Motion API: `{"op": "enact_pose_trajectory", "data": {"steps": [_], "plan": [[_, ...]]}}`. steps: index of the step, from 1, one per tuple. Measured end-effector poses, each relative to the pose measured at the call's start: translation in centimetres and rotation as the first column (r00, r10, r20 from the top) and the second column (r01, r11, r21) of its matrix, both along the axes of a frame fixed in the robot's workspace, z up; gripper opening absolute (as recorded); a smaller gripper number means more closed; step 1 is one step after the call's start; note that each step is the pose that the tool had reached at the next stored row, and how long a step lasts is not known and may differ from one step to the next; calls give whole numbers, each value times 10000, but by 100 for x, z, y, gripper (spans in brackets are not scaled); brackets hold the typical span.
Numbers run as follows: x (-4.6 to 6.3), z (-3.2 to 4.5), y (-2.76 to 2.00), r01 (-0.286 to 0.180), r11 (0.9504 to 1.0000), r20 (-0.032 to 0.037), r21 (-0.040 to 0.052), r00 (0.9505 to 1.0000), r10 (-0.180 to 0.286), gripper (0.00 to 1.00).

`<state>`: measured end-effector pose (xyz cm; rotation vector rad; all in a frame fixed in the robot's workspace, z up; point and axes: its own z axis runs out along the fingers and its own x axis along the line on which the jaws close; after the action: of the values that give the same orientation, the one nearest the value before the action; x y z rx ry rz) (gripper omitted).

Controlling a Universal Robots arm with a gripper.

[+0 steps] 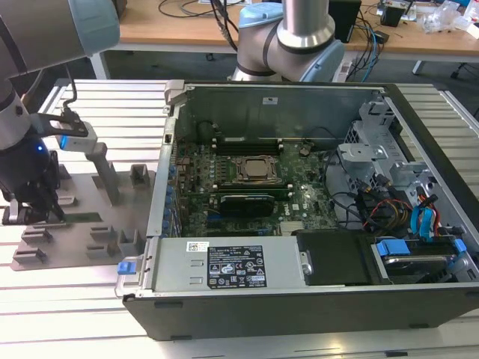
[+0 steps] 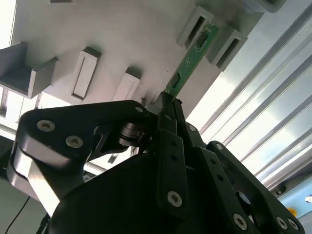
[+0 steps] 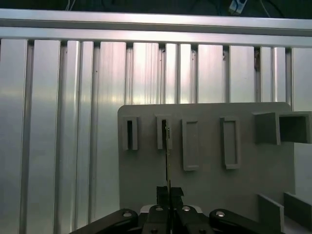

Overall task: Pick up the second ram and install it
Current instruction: 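Pick up the second ram and move it above second insertion slot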

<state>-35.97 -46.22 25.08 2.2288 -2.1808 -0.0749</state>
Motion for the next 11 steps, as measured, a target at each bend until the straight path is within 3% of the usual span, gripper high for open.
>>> {"op": "enact_pose_trajectory", "data": {"steps": [11], "plan": [[9,294,0,0,10000,-1,0,10000,0,13]]}}
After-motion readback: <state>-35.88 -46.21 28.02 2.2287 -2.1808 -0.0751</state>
